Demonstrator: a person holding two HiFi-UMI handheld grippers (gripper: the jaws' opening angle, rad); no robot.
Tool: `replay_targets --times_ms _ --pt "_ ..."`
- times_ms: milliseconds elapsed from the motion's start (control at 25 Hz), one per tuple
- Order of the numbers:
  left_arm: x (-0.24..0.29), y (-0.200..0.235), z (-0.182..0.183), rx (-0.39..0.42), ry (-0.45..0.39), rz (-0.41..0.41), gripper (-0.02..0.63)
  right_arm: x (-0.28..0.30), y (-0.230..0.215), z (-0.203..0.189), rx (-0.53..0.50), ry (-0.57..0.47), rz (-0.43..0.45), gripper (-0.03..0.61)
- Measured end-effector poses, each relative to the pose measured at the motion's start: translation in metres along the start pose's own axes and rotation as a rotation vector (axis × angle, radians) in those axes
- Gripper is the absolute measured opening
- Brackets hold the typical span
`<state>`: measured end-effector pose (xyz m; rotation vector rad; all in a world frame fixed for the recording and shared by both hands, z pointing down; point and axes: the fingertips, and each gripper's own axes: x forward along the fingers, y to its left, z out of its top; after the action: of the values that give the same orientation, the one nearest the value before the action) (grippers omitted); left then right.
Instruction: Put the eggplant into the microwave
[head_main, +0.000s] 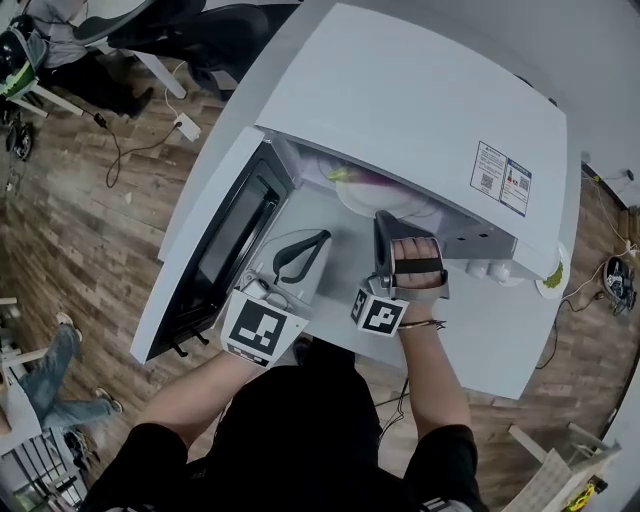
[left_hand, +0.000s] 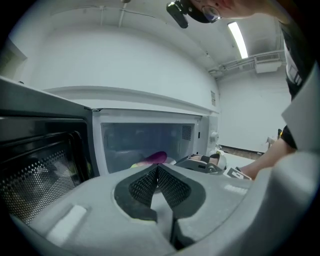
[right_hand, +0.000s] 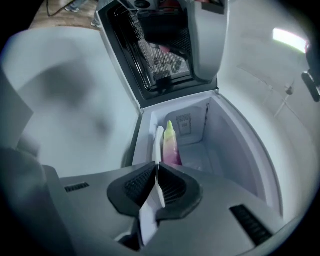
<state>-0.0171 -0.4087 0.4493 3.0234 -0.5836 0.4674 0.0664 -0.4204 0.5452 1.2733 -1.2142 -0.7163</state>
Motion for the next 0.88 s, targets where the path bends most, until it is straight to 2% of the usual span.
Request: replay_targets --times_ms 200,360,440,600,680,880 --pt "-0.003 0.0 0.005 0.009 0.033 -0.008 0.008 0.0 0.002 0.007 0.084 -0.031 0.126 0.038" --pt "-0.002 -0.001 0.011 0.004 0.046 -0.019 0.009 -0.004 0.002 0.011 0.118 -0.055 0.157 0.114" --pt "-0.001 -0.001 0.012 0.002 0.05 -0.027 0.008 -0.007 0.003 0.013 0.139 -0.063 0.173 0.126" --pt "0.001 0.005 0.012 -0.008 0.056 -0.026 0.009 -0.007 -0.003 0.015 0.179 -0.069 0.177 0.118" --pt "0.002 0.009 0.012 -0.012 0.055 -0.022 0.008 -0.004 -0.006 0.016 0.189 -0.068 0.18 0.07" --pt "0.005 0.012 0.006 -0.031 0.061 -0.019 0.008 0.008 -0.007 0.012 0.208 -0.055 0.201 0.049"
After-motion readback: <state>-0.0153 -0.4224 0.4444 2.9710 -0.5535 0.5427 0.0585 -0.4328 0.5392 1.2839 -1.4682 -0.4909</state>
